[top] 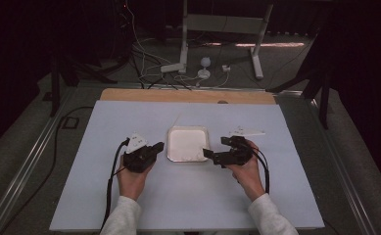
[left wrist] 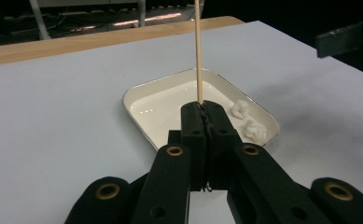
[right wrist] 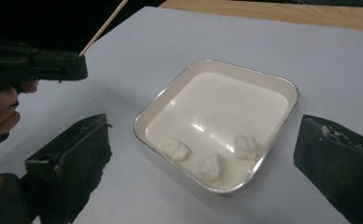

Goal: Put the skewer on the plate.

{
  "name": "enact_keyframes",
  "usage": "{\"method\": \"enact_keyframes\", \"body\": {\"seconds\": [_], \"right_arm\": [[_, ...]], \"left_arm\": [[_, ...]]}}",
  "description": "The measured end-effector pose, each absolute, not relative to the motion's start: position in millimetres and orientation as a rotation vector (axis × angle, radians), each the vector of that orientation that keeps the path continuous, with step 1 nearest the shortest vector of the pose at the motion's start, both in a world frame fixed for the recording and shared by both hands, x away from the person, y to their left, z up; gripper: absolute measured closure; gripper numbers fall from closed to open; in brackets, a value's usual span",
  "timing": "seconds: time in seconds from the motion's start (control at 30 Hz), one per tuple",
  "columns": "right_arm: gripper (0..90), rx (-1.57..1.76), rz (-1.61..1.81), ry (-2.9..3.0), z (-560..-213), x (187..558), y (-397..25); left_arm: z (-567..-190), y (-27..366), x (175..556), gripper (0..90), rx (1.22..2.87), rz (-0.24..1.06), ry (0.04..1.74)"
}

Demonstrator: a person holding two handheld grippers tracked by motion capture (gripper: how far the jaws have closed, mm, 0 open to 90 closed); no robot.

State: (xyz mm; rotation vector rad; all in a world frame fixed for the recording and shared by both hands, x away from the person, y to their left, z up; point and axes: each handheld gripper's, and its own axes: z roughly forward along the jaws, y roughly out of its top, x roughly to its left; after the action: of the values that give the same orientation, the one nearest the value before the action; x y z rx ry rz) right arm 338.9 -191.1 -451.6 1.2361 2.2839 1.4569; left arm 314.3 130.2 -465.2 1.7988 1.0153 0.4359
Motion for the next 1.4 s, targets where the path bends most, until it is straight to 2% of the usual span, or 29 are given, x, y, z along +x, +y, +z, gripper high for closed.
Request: {"method": "enact_keyframes", "body": {"seconds": [0.7, 1.4], "right_arm": [[2.8, 1.258, 1.465, 2.239, -458.7, 319.1, -221.2], [2.9, 1.290, 1.526, 2.201, -456.3, 313.1, -230.5]], "left_arm": [[-484.0, 112.4, 334.4, 89.2, 1.826, 0.396, 1.106], [-513.3, 87.8, 348.7, 88.9, 1.887, 0.344, 1.201]]}}
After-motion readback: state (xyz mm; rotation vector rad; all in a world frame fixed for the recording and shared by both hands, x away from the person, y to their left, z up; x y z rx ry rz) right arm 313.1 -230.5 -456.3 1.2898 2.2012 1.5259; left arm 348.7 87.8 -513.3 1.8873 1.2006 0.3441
